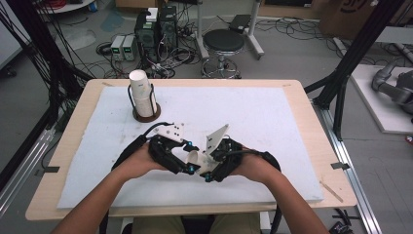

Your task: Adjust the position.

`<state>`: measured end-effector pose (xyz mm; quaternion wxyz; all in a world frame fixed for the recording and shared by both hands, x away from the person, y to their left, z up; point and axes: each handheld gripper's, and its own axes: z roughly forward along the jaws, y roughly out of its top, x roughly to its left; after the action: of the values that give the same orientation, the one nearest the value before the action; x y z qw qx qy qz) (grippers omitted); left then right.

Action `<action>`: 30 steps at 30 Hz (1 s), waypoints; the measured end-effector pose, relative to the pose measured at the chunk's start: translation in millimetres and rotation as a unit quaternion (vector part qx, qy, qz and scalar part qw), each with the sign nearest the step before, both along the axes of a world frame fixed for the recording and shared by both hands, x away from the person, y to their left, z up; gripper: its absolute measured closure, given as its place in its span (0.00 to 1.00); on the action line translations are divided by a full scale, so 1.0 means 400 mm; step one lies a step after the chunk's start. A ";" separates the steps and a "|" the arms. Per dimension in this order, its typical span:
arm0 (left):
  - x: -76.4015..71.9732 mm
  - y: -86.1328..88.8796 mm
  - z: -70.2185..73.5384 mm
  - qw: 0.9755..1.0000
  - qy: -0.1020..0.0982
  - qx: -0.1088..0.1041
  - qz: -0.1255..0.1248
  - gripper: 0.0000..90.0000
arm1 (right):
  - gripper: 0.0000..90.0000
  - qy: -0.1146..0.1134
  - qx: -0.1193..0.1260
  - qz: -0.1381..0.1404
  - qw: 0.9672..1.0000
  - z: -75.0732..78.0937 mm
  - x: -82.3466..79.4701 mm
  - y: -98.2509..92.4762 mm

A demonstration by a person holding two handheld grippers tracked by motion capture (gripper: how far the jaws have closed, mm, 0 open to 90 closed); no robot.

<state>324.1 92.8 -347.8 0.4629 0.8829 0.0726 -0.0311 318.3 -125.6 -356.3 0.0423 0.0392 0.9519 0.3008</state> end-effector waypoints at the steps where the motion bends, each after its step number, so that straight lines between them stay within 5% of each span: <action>1: 0.000 0.007 0.002 1.000 -0.005 -0.008 0.005 0.41 | 0.24 0.001 0.008 -0.008 1.000 0.002 0.000 -0.005; 10: 0.002 0.038 -0.008 0.998 -0.010 -0.053 0.024 0.41 | 0.23 -0.007 0.097 -0.060 0.993 0.014 -0.003 -0.067; 20: 0.006 0.047 -0.010 0.995 -0.022 -0.093 0.032 0.41 | 0.21 -0.031 0.169 -0.090 0.981 0.004 -0.016 -0.117; 22: 0.007 0.048 -0.011 0.994 -0.024 -0.098 0.034 0.41 | 0.21 -0.030 0.198 -0.094 0.975 -0.002 -0.018 -0.133; 30: -0.001 0.059 -0.033 0.992 -0.018 -0.123 0.035 0.41 | 0.22 -0.025 0.237 -0.104 0.966 -0.028 -0.025 -0.165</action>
<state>323.8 116.4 -360.9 0.5697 0.8168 0.0908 -0.0073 308.2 -191.6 -367.4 0.0866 0.1390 0.8429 0.5125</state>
